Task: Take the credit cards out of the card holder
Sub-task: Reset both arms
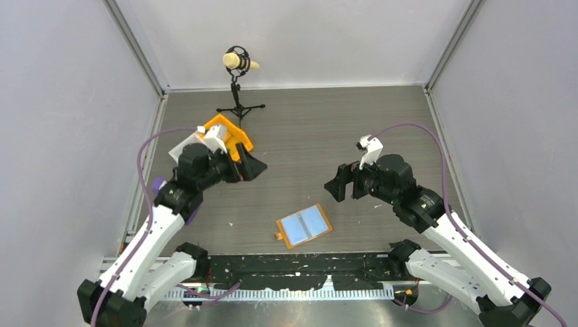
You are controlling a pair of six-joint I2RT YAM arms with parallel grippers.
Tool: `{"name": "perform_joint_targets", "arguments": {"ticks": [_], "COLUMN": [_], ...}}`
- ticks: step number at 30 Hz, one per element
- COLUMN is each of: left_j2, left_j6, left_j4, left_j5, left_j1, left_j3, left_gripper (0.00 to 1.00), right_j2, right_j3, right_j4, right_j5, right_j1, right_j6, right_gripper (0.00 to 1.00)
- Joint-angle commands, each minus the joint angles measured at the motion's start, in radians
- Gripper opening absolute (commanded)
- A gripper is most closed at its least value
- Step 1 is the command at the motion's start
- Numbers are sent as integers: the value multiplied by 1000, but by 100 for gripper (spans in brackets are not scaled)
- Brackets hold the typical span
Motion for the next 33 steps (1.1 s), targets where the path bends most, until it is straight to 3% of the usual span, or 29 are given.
{"name": "perform_joint_targets", "arguments": {"ticks": [1,5,16,33], "left_j2": [-148,-315,-701,-712], "left_j6": [-67,-72,-82,-89], "left_j4": [121,112,-88,-173], "left_j5": [65,35,-100,-89], "left_j1": [-106,-176,-180,-180], "left_j3": [-122,-207,-306,-250], "left_gripper": [100,100,100,100], "right_j2": [-13,-48,-187,-272], "right_j3": [52,-14,-120,-126], "right_j4": [30,88,190,201], "right_j5": [85,152,163,203], "right_j1": [2,2,2,2], "right_j6": [1,16,70,116], "right_gripper": [95,95,95,95]}}
